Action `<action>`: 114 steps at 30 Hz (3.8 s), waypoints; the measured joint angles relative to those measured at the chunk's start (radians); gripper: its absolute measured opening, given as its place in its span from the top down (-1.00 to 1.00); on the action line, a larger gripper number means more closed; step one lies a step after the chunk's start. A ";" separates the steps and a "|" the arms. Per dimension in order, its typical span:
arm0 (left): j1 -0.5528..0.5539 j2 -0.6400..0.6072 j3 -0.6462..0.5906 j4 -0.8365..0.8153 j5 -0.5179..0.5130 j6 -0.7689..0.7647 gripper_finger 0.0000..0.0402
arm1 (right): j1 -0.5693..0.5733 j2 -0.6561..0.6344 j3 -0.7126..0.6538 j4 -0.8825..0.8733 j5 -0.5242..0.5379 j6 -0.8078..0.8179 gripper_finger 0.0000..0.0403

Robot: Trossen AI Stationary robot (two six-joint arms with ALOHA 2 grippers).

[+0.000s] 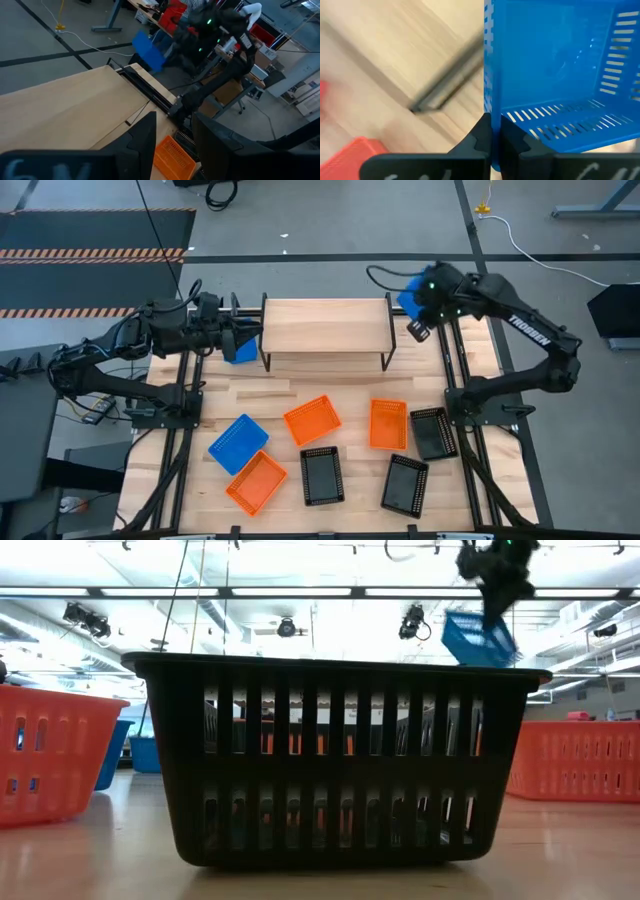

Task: Stack baskets on shelf by color
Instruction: Put the top right blue bin on the shelf, then put the middle orange bin on the shelf

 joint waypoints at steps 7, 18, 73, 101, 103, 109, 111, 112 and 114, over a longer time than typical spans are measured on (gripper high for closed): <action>0.000 0.000 0.000 0.000 0.000 0.002 0.34 | 0.095 0.132 0.208 0.051 -0.063 -0.225 0.94; 0.000 0.000 0.000 0.000 0.000 0.002 0.34 | 0.228 0.387 0.294 -0.126 -0.025 -0.394 0.93; -0.012 0.000 0.000 -0.001 0.062 -0.011 0.34 | 0.237 0.394 0.407 -0.213 -0.256 -0.056 0.57; -0.189 0.330 -0.089 -0.204 0.383 1.056 0.10 | 0.623 0.221 0.420 -0.235 -0.216 0.722 -0.10; -0.189 0.383 -0.089 -0.243 0.382 1.118 0.02 | 0.662 0.227 0.420 -0.235 -0.199 0.769 -0.16; -0.201 0.512 -0.089 -0.263 0.315 1.163 -0.19 | 0.753 0.245 0.415 -0.234 -0.151 0.808 -0.26; -0.213 0.547 -0.089 -0.247 0.277 1.181 -0.24 | 0.783 0.245 0.415 -0.235 -0.127 0.820 -0.26; -0.222 0.563 -0.089 -0.230 0.264 1.202 -0.25 | 0.796 0.245 0.415 -0.235 -0.117 0.820 -0.26; -0.241 0.598 -0.088 -0.194 0.245 1.234 -0.27 | 0.817 0.245 0.415 -0.235 -0.111 0.818 -0.26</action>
